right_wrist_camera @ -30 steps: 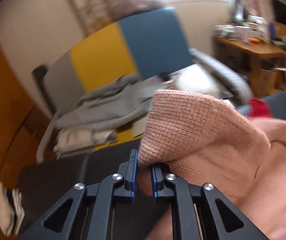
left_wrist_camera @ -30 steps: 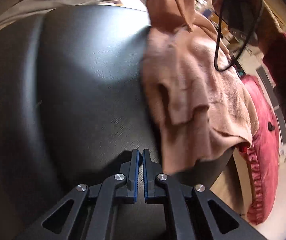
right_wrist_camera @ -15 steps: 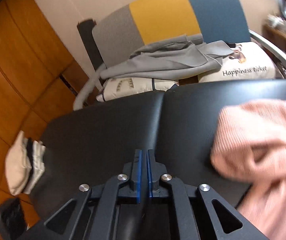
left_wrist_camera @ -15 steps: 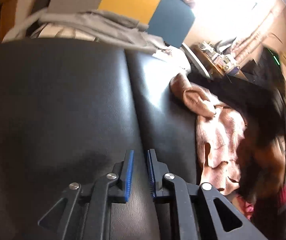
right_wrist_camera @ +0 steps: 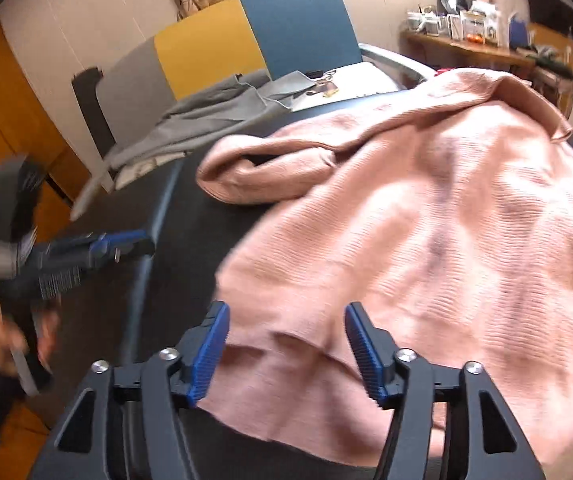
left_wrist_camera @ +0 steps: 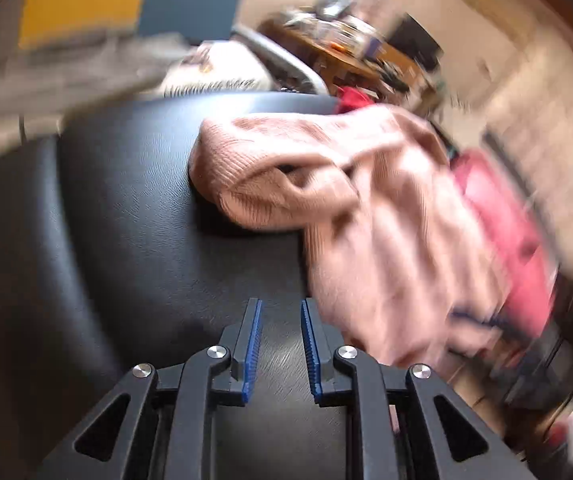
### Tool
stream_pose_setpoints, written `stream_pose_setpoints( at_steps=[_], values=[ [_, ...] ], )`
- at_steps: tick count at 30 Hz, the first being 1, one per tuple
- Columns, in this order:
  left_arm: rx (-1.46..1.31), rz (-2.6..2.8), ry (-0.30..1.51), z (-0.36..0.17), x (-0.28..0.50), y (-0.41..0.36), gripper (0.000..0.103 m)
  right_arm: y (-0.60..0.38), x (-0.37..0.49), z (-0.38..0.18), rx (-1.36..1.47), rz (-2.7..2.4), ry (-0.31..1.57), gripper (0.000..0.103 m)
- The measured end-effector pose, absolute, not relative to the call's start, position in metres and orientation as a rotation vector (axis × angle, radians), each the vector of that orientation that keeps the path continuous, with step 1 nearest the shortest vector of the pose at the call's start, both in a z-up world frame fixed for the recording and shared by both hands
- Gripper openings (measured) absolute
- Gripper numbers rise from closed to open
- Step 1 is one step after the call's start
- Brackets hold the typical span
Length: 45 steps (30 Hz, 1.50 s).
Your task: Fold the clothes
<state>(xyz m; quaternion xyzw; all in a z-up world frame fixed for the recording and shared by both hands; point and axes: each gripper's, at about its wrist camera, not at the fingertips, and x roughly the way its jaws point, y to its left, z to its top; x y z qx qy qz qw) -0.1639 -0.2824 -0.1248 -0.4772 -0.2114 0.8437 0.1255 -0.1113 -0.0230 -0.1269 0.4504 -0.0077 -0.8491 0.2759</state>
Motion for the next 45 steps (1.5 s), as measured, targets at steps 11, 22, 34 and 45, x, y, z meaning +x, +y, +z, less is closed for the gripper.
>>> stream_pose_setpoints(
  at_steps=[11, 22, 34, 45],
  values=[
    [-1.39, 2.488, -0.842, -0.16, -0.243, -0.295, 0.024, -0.022, -0.124, -0.167, 1.285, -2.275, 0.09, 0.068],
    [-1.461, 2.488, -1.102, -0.171, -0.268, -0.31, 0.024, -0.022, -0.117, -0.171, 1.256, -2.252, 0.13, 0.08],
    [-1.489, 2.662, -0.659, -0.148, -0.291, -0.285, 0.024, -0.03, -0.111, -0.181, 1.199, -2.262, 0.183, 0.099],
    [-1.257, 2.78, -0.831, -0.093, -0.253, -0.315, 0.004, -0.023, -0.119, -0.175, 1.205, -2.262, 0.087, 0.085]
  ],
)
